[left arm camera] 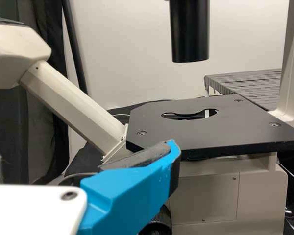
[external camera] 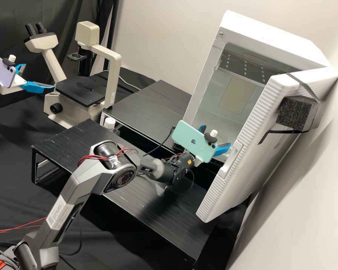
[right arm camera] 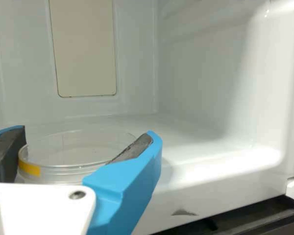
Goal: Take out the petri dish and place it under the microscope.
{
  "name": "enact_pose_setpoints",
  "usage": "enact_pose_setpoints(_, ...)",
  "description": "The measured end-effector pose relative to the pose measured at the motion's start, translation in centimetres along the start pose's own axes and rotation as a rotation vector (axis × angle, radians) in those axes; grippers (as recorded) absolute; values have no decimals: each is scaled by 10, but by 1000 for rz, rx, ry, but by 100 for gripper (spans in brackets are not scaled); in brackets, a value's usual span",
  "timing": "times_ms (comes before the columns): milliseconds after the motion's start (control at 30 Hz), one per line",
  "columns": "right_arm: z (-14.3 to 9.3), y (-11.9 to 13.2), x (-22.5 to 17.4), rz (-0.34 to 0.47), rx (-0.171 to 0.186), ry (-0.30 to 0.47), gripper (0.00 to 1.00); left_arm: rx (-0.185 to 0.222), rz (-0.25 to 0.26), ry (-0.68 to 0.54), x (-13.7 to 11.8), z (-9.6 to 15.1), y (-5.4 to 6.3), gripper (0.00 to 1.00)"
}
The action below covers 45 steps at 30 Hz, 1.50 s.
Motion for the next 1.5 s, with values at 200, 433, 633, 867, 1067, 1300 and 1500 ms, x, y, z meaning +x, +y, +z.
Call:
enact_pose_setpoints(200,0,0,0,-4,-4,2,0,0,0,0,0,0,0,100)
enact_pose_setpoints(433,2,-1,-2,-5,-2,3,0,0,0,0,0,0,0,100)
enact_pose_setpoints(633,4,4,-9,4,9,7,0,0,0,0,0,0,0,100)
enact_pose_setpoints(867,3,18,-27,36,11,6,0,0,0,0,0,0,0,100)
enact_pose_setpoints(1067,6,26,-41,69,22,6,0,0,0,0,0,0,0,100)
enact_pose_setpoints(1300,6,28,-61,115,22,10,0,0,0,0,0,0,0,100)
enact_pose_setpoints(1500,1,24,-82,131,26,38,0,0,0,0,0,0,0,100)
